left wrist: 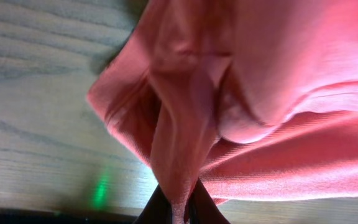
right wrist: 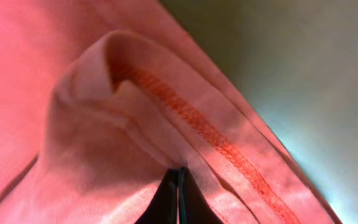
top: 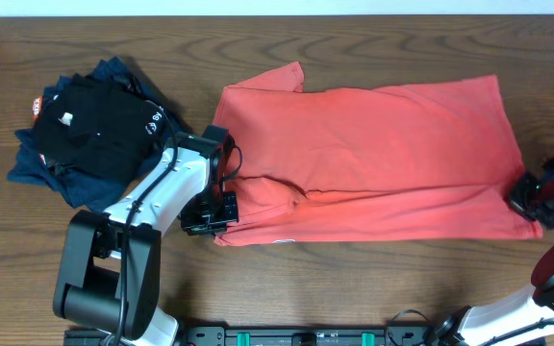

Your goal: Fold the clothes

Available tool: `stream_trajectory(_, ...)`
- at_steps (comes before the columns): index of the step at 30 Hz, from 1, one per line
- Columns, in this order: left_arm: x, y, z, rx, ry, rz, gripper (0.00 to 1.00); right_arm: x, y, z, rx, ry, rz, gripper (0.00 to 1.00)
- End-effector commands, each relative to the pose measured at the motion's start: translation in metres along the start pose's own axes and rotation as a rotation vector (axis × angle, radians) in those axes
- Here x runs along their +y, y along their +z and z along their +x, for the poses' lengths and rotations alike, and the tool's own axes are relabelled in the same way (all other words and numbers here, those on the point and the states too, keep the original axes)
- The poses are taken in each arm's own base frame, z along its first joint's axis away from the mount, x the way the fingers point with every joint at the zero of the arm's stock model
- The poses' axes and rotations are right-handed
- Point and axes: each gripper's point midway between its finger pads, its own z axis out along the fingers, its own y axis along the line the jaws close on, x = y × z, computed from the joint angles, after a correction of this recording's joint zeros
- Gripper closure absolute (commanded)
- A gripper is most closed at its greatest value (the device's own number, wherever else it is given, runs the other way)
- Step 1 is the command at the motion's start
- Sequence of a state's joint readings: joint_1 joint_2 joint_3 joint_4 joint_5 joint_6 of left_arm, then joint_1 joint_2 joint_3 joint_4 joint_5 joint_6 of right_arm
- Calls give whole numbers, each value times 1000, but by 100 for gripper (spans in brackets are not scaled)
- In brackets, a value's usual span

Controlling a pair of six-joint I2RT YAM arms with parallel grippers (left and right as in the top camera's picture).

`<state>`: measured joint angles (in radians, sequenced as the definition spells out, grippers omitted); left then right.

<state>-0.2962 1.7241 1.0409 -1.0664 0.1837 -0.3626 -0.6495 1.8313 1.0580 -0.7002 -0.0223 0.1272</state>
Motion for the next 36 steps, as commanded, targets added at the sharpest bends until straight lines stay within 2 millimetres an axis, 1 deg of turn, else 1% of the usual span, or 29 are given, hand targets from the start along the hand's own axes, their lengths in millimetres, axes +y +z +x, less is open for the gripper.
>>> stream_trajectory(1,5,-2,3,0,1,-20,93,-55,3,14,26,163,269,99)
stream_trajectory(6,7,-2,7,18,-1,-28,94,-65,2,23,60,215,280,99)
stream_trajectory(11,8,-3,13,38,-3,-29,94,-65,-2,23,58,226,280,99)
stream_trajectory(14,9,-10,15,18,0,-21,94,-63,-16,16,22,242,269,99)
stream_trajectory(16,7,-20,14,-28,7,0,94,-57,-31,6,-25,246,232,99)
stream_trajectory(18,2,-35,9,-105,35,33,93,-46,-51,-8,-92,249,160,95)
stream_trajectory(19,-1,-43,5,-148,58,51,86,-38,-61,-15,-128,250,114,93)
stream_trajectory(20,-4,-50,0,-194,80,68,42,-28,-76,-25,-176,248,49,89)
stream_trajectory(21,-7,-58,-5,-245,90,89,7,-15,-91,-35,-227,233,-27,85)
stream_trajectory(22,-10,-65,-9,-288,96,108,2,-6,-104,-42,-262,204,-84,82)
stream_trajectory(24,-17,-80,-19,-378,107,147,2,19,-138,-56,-360,96,-220,74)
stream_trajectory(25,-20,-89,-24,-428,114,168,2,27,-153,-59,-400,56,-265,67)
stream_trajectory(26,-24,-96,-30,-471,119,186,2,33,-165,-60,-435,25,-293,64)
stream_trajectory(28,-33,-116,-44,-569,132,227,2,37,-180,-59,-479,-30,-297,57)
stream_trajectory(30,-43,-136,-60,-659,144,264,2,42,-185,-55,-488,-81,-296,54)
stream_trajectory(32,-53,-155,-79,-740,152,298,2,52,-186,-49,-472,-111,-332,45)
stream_trajectory(33,-59,-163,-87,-769,171,308,2,59,-186,-46,-461,-124,-365,34)
stream_trajectory(34,-65,-170,-95,-789,190,318,2,68,-187,-42,-448,-138,-405,19)
stream_trajectory(35,-71,-178,-105,-803,213,327,2,75,-189,-39,-441,-152,-443,8)
stream_trajectory(36,-75,-184,-115,-809,226,325,2,80,-191,-38,-437,-161,-466,8)
